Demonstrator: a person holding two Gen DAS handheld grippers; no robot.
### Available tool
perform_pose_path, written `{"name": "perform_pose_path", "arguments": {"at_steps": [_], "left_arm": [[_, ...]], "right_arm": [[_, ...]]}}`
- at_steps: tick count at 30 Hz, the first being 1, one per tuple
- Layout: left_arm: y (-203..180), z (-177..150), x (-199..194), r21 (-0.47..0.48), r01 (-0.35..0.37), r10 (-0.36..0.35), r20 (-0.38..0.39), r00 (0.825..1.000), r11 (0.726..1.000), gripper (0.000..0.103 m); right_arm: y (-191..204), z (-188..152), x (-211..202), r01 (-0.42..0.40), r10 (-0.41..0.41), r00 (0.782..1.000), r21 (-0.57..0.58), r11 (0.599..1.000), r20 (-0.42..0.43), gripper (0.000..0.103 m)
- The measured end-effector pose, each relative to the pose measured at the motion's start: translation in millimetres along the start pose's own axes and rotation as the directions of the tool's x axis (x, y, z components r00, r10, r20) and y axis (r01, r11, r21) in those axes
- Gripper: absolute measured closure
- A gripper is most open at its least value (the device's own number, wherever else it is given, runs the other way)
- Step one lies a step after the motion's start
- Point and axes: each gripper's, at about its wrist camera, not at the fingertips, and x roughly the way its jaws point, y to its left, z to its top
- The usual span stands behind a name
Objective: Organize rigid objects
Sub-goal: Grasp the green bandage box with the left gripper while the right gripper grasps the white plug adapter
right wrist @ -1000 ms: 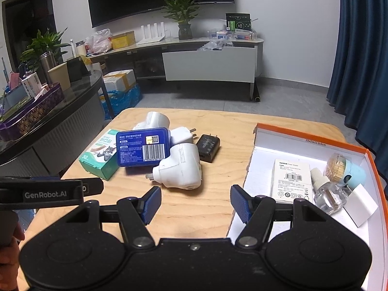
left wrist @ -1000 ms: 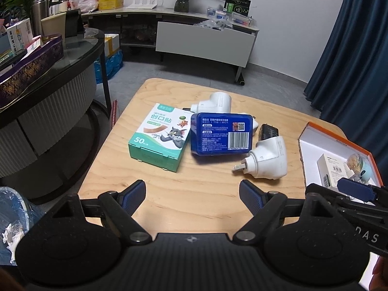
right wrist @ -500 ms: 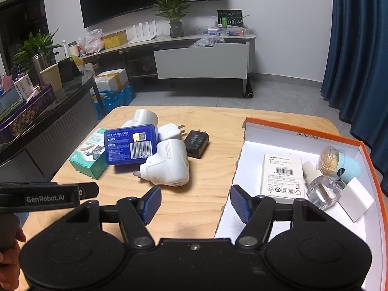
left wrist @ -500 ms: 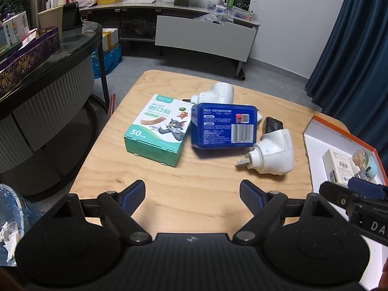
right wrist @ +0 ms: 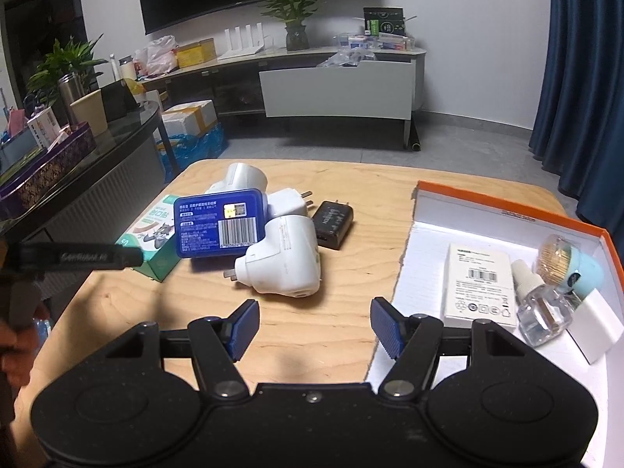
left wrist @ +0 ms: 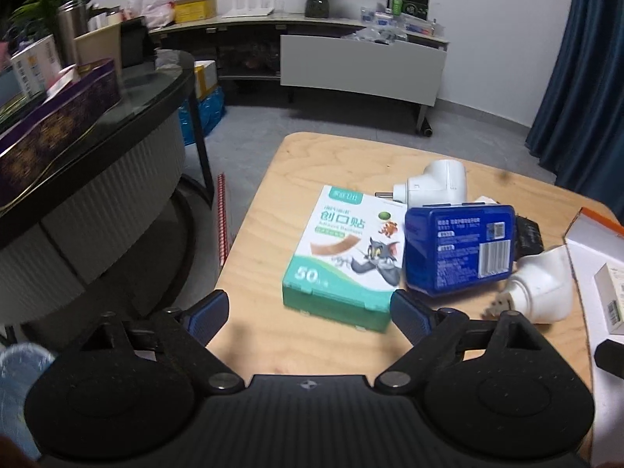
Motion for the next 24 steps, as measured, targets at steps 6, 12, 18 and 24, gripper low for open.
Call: {"name": "perform_pose_path", "arguments": {"at_steps": [6,12,18,24], "left_arm": [[-7.5,3.5,20.3,0.066,0.022,-0.022,0.003,1.000,0.998,0.007],[-6.7,7.9,41.1,0.078,0.037,-0.037,-0.005,0.999,0.996,0.007],[-11.0,11.4,50.7,0.124,0.051,-0.053,0.020,0.998,0.991,0.017],[-13.1,10.4,48.1,0.143,0.079,-0.086,0.041,0.995,0.987,0.031]], "right_arm": [[4.3,6.2,14.3,-0.019,0.019,1.000,-0.018,1.000,0.001,0.013],[11.2,20.9,36.6,-0.060,0.060,0.998,-0.030,0.998,-0.004,0.010],[19.2,29.4,69.3,-0.067,0.064,0.996,-0.060,0.996,-0.061,0.010],[23.3,30.9,95.1,-0.097,0.090,0.989,-0.061,0.993,-0.117,0.004]]}}
